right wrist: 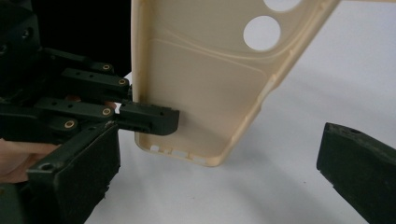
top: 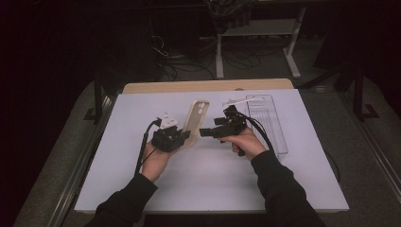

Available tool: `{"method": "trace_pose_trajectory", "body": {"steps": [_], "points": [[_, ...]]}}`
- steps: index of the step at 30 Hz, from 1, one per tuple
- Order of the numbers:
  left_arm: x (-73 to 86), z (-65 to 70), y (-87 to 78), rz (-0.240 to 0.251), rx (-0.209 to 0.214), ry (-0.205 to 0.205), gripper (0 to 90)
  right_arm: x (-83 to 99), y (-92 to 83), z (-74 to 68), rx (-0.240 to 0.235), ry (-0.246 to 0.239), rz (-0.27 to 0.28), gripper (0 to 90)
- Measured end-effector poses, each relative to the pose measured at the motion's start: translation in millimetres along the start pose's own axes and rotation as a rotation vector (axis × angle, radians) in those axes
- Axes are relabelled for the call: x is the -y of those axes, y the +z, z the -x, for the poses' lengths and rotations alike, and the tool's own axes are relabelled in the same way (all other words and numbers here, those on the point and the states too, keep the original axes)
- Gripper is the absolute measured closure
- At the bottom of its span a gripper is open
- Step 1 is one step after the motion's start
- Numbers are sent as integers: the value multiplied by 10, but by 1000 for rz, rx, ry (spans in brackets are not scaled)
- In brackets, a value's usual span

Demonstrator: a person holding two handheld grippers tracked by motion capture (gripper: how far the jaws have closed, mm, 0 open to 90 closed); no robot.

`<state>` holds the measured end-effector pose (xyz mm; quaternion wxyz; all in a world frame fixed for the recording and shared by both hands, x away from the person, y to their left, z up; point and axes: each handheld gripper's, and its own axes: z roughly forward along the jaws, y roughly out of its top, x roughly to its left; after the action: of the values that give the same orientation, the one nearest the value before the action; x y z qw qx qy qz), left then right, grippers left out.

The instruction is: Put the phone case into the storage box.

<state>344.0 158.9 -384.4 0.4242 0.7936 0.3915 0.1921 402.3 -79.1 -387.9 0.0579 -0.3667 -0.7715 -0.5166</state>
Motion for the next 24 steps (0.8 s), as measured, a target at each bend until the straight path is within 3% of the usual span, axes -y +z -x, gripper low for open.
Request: {"method": "trace_pose_trajectory", "body": {"steps": [24], "points": [[-13,221,56,1,36,28,794,27,78,36,-47,43,17,0]]}}
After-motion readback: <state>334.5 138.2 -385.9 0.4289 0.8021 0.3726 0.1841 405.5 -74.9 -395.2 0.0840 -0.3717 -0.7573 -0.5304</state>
